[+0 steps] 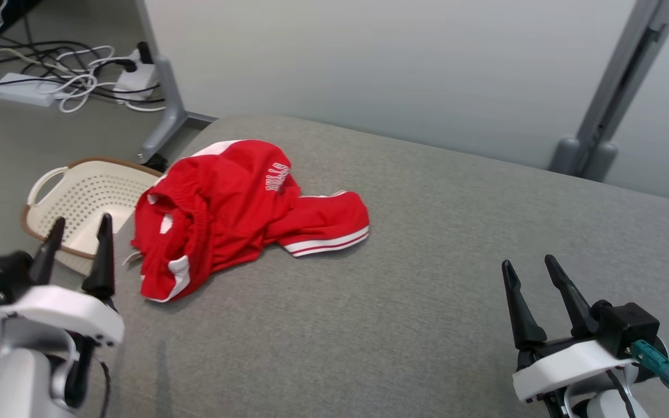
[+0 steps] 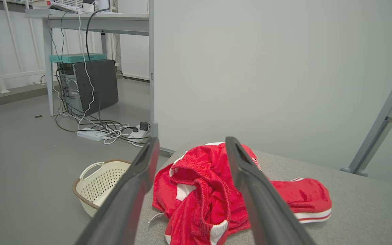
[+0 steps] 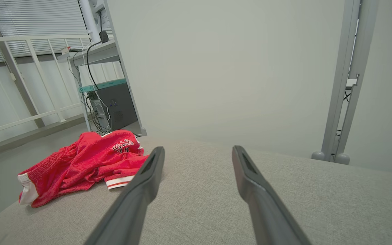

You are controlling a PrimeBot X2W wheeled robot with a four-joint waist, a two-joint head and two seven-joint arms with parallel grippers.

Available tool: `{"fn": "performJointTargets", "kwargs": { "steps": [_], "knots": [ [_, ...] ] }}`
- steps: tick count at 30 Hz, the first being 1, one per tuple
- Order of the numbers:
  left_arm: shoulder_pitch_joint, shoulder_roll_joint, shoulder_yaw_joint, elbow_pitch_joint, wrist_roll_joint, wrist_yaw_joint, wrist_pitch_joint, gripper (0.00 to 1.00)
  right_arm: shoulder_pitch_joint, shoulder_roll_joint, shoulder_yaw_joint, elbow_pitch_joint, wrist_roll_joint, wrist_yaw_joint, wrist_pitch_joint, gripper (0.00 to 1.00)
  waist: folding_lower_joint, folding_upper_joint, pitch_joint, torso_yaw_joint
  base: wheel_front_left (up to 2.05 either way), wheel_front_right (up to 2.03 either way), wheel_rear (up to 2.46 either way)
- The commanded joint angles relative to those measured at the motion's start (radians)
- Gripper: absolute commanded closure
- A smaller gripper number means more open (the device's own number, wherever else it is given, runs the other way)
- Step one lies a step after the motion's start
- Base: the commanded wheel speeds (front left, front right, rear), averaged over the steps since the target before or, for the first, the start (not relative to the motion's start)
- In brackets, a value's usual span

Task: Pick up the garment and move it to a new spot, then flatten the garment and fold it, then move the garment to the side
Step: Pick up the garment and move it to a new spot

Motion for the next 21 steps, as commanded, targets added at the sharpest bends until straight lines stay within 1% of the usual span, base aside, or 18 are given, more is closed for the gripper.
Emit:
{"fn": "performJointTargets", "kwargs": {
  "steps": [1, 4, 11, 15, 21],
  "knots": [
    [-0.041, 0.027, 0.005, 0.001, -0.018, -0.007, 0.029, 0.0, -0.01, -0.007, -0.002, 0.0, -0.004, 0.002, -0.005, 0.0, 0.0, -0.0001, 0.01, -0.039, 0.0, 0.0, 0.0],
    [-0.087, 0.069, 0.017, 0.007, -0.057, -0.007, 0.105, 0.0, -0.018, -0.007, -0.001, -0.001, -0.008, 0.002, -0.005, 0.0, 0.0, -0.0001, 0.023, -0.086, 0.0, 0.0, 0.0],
    [-0.182, 0.175, 0.047, 0.079, -0.183, -0.008, 0.349, 0.0, -0.044, -0.007, 0.008, -0.004, -0.015, 0.002, -0.005, 0.0, 0.0, -0.0001, 0.073, -0.197, 0.0, 0.0, 0.0],
    [-0.226, 0.247, 0.052, 0.152, -0.277, -0.007, 0.475, 0.0, -0.063, -0.007, 0.012, -0.01, -0.018, 0.002, -0.005, 0.0, 0.0, -0.0001, 0.105, -0.258, 0.0, 0.0, 0.0],
    [-0.277, 0.344, 0.042, 0.291, -0.361, -0.007, 0.616, 0.0, -0.085, -0.007, 0.014, -0.02, -0.022, 0.002, -0.005, 0.0, 0.0, -0.0001, 0.15, -0.335, 0.0, 0.0, 0.0]
  ]
}}
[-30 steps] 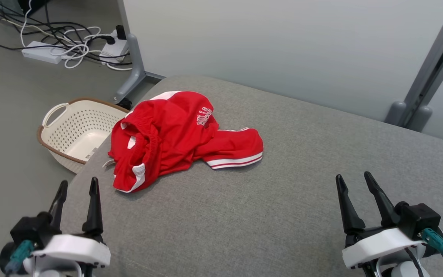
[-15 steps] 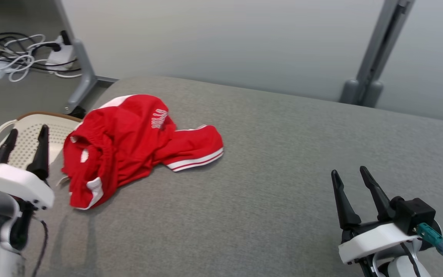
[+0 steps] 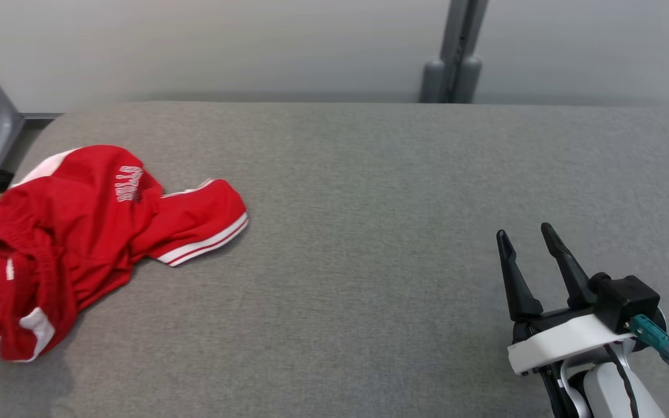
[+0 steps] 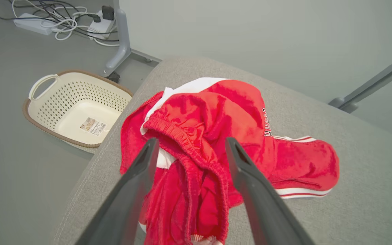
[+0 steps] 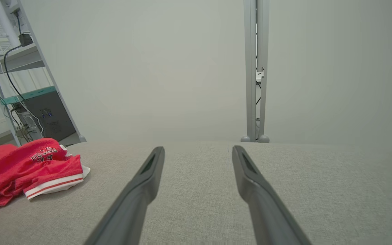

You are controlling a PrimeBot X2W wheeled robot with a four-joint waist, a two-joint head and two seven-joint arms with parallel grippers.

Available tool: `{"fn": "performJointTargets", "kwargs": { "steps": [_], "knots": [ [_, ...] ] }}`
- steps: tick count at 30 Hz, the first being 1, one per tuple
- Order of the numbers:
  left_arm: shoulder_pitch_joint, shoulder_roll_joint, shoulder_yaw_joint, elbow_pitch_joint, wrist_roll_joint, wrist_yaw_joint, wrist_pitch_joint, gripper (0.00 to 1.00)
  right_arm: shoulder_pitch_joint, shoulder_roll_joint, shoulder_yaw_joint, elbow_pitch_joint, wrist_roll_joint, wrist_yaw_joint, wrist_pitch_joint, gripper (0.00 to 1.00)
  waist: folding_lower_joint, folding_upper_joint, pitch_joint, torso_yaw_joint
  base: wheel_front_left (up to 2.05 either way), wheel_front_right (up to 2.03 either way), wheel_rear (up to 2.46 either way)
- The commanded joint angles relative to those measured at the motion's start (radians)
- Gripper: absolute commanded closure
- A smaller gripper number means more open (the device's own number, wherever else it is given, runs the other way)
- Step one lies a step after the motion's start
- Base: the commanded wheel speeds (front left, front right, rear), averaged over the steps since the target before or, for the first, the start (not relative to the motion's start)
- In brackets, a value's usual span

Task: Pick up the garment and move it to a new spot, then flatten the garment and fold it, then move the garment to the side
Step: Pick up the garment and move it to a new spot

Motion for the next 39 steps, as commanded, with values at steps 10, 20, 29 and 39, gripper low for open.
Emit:
{"fn": "performJointTargets", "kwargs": {
  "steps": [10, 20, 29, 39],
  "knots": [
    [-0.058, 0.068, -0.027, 0.168, -0.112, -0.001, 0.129, 0.0, -0.032, -0.006, -0.004, -0.018, 0.002, 0.002, -0.005, 0.0, 0.0, -0.0001, 0.087, -0.109, 0.0, 0.0, 0.0],
    [-0.049, 0.097, -0.108, 0.183, -0.203, -0.001, 0.231, 1.0, -0.044, -0.006, -0.001, -0.024, 0.007, 0.002, -0.005, 0.0, 0.0, -0.0001, 0.117, -0.132, 0.0, 0.0, 0.0],
    [-0.036, 0.132, -0.176, 0.145, -0.235, -0.002, 0.178, 1.0, -0.04, -0.006, -0.004, -0.019, 0.017, 0.002, -0.005, 0.0, 0.0, -0.0001, 0.107, -0.117, 0.0, 0.0, 0.0],
    [-0.114, 0.156, -0.312, -0.042, -0.212, -0.002, 0.129, 1.0, -0.026, -0.006, 0.013, 0.002, 0.055, 0.002, -0.005, 0.0, 0.0, -0.0001, 0.022, -0.106, 0.0, 0.0, 0.0]
  ]
}}
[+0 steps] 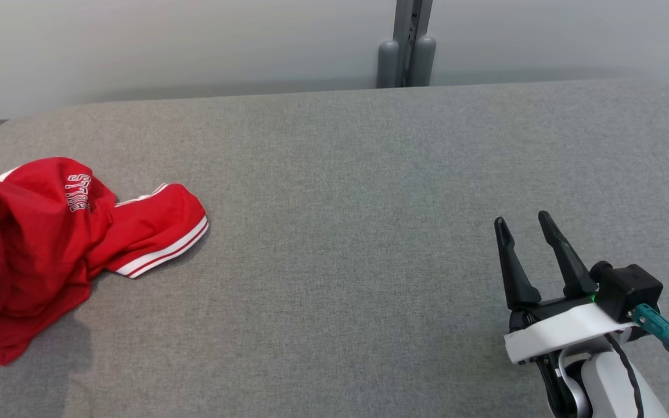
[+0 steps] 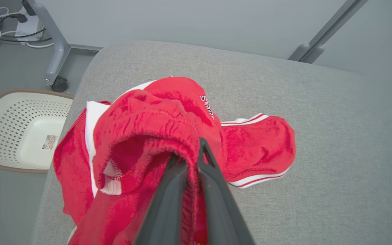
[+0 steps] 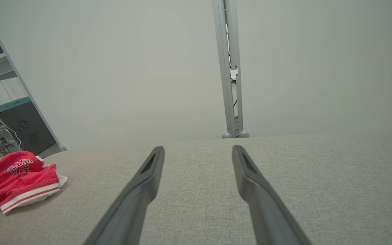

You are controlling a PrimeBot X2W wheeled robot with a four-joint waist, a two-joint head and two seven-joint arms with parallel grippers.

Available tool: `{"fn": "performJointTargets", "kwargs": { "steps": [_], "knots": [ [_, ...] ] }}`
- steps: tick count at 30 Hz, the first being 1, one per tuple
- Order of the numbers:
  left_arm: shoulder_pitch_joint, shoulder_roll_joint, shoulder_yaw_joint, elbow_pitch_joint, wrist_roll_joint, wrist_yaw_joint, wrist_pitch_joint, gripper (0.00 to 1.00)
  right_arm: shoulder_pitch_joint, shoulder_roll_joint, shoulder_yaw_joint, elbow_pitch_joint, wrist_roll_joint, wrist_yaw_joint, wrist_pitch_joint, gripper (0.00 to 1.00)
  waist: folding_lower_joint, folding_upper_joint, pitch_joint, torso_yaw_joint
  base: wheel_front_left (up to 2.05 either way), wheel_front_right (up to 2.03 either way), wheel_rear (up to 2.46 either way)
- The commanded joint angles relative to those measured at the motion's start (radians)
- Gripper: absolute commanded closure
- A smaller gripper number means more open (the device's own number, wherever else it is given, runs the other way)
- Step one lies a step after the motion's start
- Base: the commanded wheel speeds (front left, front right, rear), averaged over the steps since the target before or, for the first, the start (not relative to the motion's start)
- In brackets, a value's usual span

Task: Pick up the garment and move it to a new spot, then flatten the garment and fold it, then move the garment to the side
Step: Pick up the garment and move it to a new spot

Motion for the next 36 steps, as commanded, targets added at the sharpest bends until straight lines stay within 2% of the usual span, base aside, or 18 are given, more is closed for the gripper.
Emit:
{"fn": "performJointTargets", "kwargs": {
  "steps": [1, 6, 14, 17, 21, 24, 29, 31, 36],
  "knots": [
    [-0.021, 0.01, -0.019, -0.03, 0.004, -0.002, -0.003, 1.0, 0.012, -0.006, 0.001, 0.003, 0.009, 0.002, -0.005, 0.0, 0.0, 0.0, -0.025, -0.007, 0.0, 0.0, 0.0],
    [-0.057, 0.028, -0.095, -0.147, 0.024, -0.002, 0.007, 1.0, 0.026, -0.006, 0.007, 0.004, 0.03, 0.002, -0.005, 0.0, 0.0, 0.0, -0.065, -0.04, 0.0, 0.0, 0.0],
    [-0.126, 0.002, -0.199, -0.36, 0.024, -0.002, 0.053, 1.0, 0.049, -0.006, 0.0, -0.007, 0.057, 0.002, -0.005, 0.0, 0.0, 0.0, -0.098, -0.155, 0.0, 0.0, 0.0],
    [-0.154, -0.036, -0.216, -0.426, 0.004, -0.001, 0.066, 1.0, 0.055, -0.006, -0.009, -0.013, 0.062, 0.002, -0.005, 0.0, 0.0, 0.0, -0.1, -0.201, 0.0, 0.0, 0.0],
    [-0.2, -0.113, -0.24, -0.487, -0.03, 0.0, 0.073, 1.0, 0.055, -0.006, -0.024, -0.01, 0.065, 0.002, -0.005, 0.0, 0.0, 0.0, -0.102, -0.254, 0.0, 0.0, 0.0],
    [-0.237, -0.177, -0.257, -0.517, -0.027, 0.007, 0.048, 1.0, 0.05, -0.006, -0.03, -0.009, 0.071, 0.002, -0.005, 0.0, 0.0, 0.0, -0.101, -0.287, 0.0, 0.0, 0.0],
    [-0.249, -0.279, -0.234, -0.512, -0.084, 0.028, -0.009, 1.0, 0.053, -0.006, -0.045, -0.014, 0.072, 0.002, -0.005, 0.0, 0.0, 0.0, -0.094, -0.319, 0.0, 0.0, 0.0],
    [-0.215, -0.302, -0.227, -0.496, -0.111, 0.036, -0.022, 1.0, 0.059, -0.006, -0.054, -0.018, 0.07, 0.002, -0.005, 0.0, 0.0, 0.0, -0.091, -0.32, 0.0, 0.0, 0.0],
    [-0.09, -0.303, -0.221, -0.416, -0.13, 0.03, -0.081, 1.0, 0.064, -0.005, -0.065, -0.023, 0.063, 0.002, -0.005, 0.0, 0.0, 0.0, -0.073, -0.306, 0.0, 0.0, 0.0]
  ]
}}
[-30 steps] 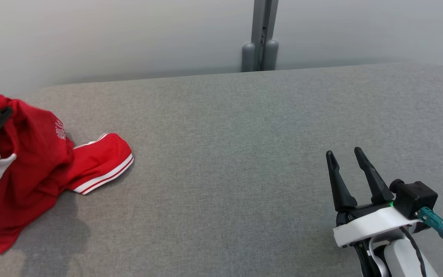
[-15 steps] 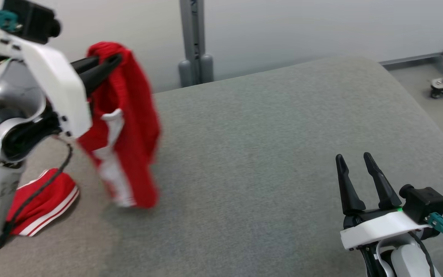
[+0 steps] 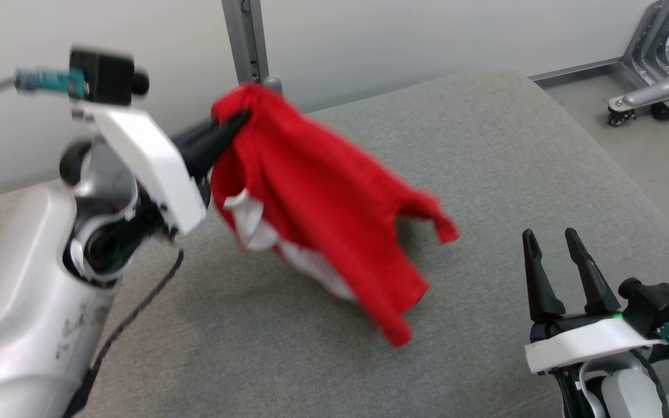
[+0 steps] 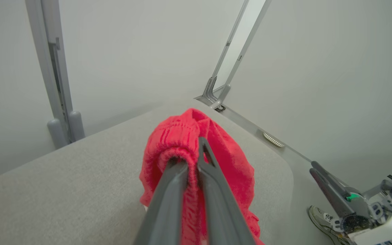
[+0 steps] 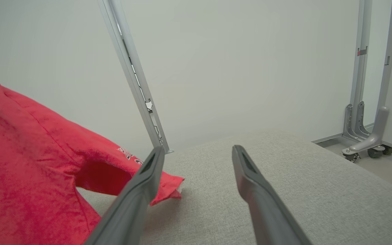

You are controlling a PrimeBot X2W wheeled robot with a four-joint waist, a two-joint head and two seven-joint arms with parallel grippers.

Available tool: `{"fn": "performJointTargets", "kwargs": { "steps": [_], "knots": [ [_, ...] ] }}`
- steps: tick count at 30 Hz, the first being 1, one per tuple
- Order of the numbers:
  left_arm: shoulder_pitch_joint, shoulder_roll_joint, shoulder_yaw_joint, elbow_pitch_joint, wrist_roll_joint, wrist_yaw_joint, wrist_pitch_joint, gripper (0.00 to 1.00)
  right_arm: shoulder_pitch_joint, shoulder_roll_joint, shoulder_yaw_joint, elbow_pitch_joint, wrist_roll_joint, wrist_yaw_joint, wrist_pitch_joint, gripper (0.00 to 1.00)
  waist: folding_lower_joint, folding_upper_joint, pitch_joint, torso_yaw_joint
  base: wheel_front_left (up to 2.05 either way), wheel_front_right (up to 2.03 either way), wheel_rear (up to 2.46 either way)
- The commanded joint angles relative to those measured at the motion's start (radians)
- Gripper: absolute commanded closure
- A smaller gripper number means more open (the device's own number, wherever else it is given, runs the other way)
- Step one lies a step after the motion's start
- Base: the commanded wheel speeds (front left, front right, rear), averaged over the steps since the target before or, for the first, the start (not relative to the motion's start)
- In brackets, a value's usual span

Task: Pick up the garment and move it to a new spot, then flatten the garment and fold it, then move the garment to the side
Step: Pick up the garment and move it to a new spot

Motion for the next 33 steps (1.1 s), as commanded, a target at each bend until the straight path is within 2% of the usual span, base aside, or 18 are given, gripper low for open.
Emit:
{"fn": "performJointTargets", "kwargs": {
  "steps": [1, 8, 10, 11, 12, 13, 17, 19, 24, 27, 33],
  "knots": [
    [0.054, 0.011, 0.002, 0.04, -0.01, -0.007, -0.019, 1.0, 0.002, -0.005, 0.001, -0.005, -0.003, 0.002, -0.005, 0.0, 0.0, 0.0, 0.009, 0.012, 0.0, 0.0, 0.0],
    [0.175, 0.035, 0.028, 0.297, -0.039, -0.021, -0.101, 1.0, -0.013, -0.005, 0.011, -0.007, -0.026, 0.002, -0.005, 0.0, 0.0, 0.0, 0.024, 0.051, 0.0, 0.0, 0.0],
    [0.178, 0.045, 0.031, 0.367, -0.031, -0.026, -0.13, 0.8, -0.018, -0.005, 0.014, -0.005, -0.03, 0.002, -0.005, 0.0, 0.0, 0.0, 0.026, 0.064, 0.0, 0.0, 0.0],
    [0.178, 0.041, 0.033, 0.397, -0.037, -0.027, -0.142, 0.62, -0.019, -0.005, 0.016, -0.003, -0.033, 0.002, -0.005, 0.0, 0.0, 0.0, 0.025, 0.07, 0.0, 0.0, 0.0],
    [0.178, 0.037, 0.034, 0.421, -0.042, -0.029, -0.153, 0.21, -0.02, -0.005, 0.019, -0.001, -0.036, 0.002, -0.005, 0.0, 0.0, 0.0, 0.024, 0.077, 0.0, 0.0, 0.0],
    [0.176, 0.034, 0.031, 0.439, -0.044, -0.031, -0.162, 0.0, -0.019, -0.005, 0.019, 0.0, -0.038, 0.002, -0.005, 0.0, 0.0, 0.0, 0.023, 0.085, 0.0, 0.0, 0.0],
    [0.175, 0.036, 0.018, 0.461, -0.049, -0.035, -0.197, 0.0, -0.019, -0.005, 0.021, 0.001, -0.047, 0.002, -0.005, 0.0, 0.0, 0.0, 0.019, 0.107, 0.0, 0.0, 0.0],
    [0.18, 0.044, -0.009, 0.42, -0.056, -0.036, -0.226, 0.0, -0.021, -0.005, 0.02, 0.001, -0.053, 0.002, -0.005, 0.0, 0.0, 0.0, 0.018, 0.122, 0.0, 0.0, 0.0],
    [0.208, 0.115, -0.08, 0.229, -0.067, -0.035, -0.363, 0.0, -0.021, -0.005, 0.008, 0.0, -0.068, 0.002, -0.005, 0.0, 0.0, 0.0, 0.015, 0.159, 0.0, 0.0, 0.0],
    [0.232, 0.156, -0.091, 0.132, -0.086, -0.035, -0.453, 0.0, -0.022, -0.006, -0.009, 0.0, -0.08, 0.002, -0.005, 0.0, 0.0, 0.0, 0.01, 0.184, 0.0, 0.0, 0.0],
    [0.287, 0.225, -0.101, 0.057, -0.044, -0.035, -0.576, 0.0, -0.018, -0.005, -0.026, 0.002, -0.112, 0.002, -0.005, 0.0, 0.0, 0.0, -0.01, 0.225, 0.0, 0.0, 0.0]
  ]
}}
